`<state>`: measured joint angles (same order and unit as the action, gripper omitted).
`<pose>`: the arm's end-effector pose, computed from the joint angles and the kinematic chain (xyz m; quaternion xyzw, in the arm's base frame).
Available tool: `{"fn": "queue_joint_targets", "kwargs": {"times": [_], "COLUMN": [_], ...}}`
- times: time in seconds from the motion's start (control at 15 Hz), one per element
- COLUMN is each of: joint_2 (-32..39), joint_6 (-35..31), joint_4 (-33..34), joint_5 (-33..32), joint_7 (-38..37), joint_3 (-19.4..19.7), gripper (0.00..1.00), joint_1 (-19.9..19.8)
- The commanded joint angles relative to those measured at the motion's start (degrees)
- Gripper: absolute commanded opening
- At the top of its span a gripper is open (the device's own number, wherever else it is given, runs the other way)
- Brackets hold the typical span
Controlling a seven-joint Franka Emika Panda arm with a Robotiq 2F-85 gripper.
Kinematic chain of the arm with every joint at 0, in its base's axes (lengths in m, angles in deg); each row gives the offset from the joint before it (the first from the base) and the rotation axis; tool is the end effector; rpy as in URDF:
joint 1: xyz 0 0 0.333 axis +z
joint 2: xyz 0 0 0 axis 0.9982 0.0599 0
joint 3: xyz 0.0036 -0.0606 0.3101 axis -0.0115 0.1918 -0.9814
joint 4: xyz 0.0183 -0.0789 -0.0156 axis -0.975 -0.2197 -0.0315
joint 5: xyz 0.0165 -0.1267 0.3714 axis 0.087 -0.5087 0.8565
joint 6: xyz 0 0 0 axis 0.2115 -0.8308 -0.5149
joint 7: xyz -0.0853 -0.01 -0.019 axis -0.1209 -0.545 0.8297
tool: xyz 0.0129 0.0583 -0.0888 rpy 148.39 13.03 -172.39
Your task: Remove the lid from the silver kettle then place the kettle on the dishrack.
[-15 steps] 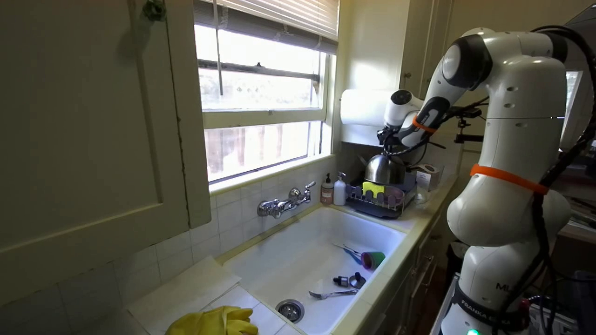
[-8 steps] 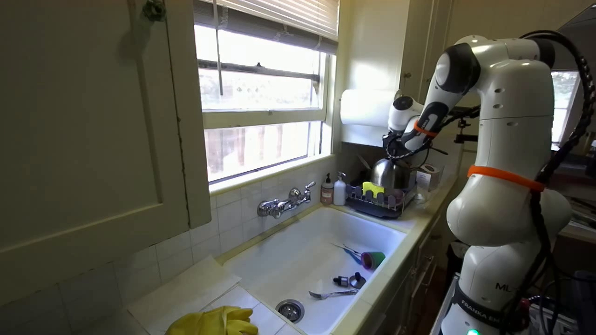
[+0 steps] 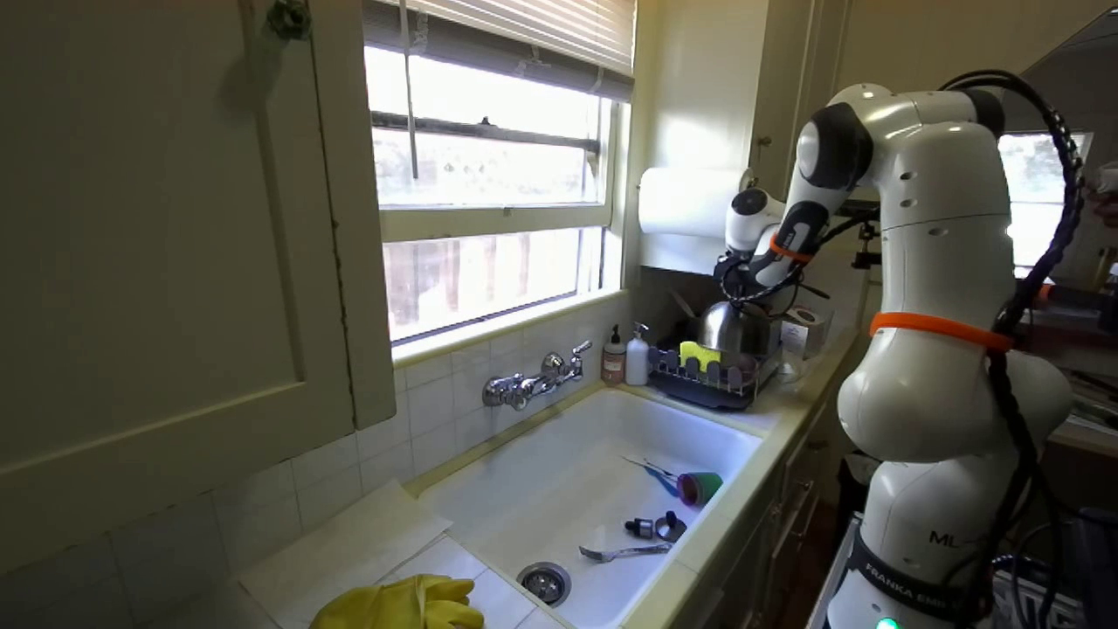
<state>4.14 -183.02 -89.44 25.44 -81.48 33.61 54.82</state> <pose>0.4251 -0.4822 0.4289 0.7165 -0.5277 0.3800 0.2525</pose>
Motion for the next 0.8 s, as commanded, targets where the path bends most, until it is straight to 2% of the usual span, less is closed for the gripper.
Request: {"fn": "queue_joint_targets", "kwargs": {"times": [0.0,0.27,0.6,0.73], "joint_2": [3.5,6.1,9.4,10.0], "joint_6": [0.5,1.0,-3.0,-0.8], "joint_4": [4.9,7.4,12.1,12.3], "joint_5": [0.8,2.9,0.8,1.6], "joint_7": [-3.9,-6.3,-9.0,-7.7], "joint_3": [0.9,1.1,2.0,1.3], "gripper": [0.0,0.0,0.0,0.0], "joint_1": [-0.1,-0.5,-0.5,-0.3]}}
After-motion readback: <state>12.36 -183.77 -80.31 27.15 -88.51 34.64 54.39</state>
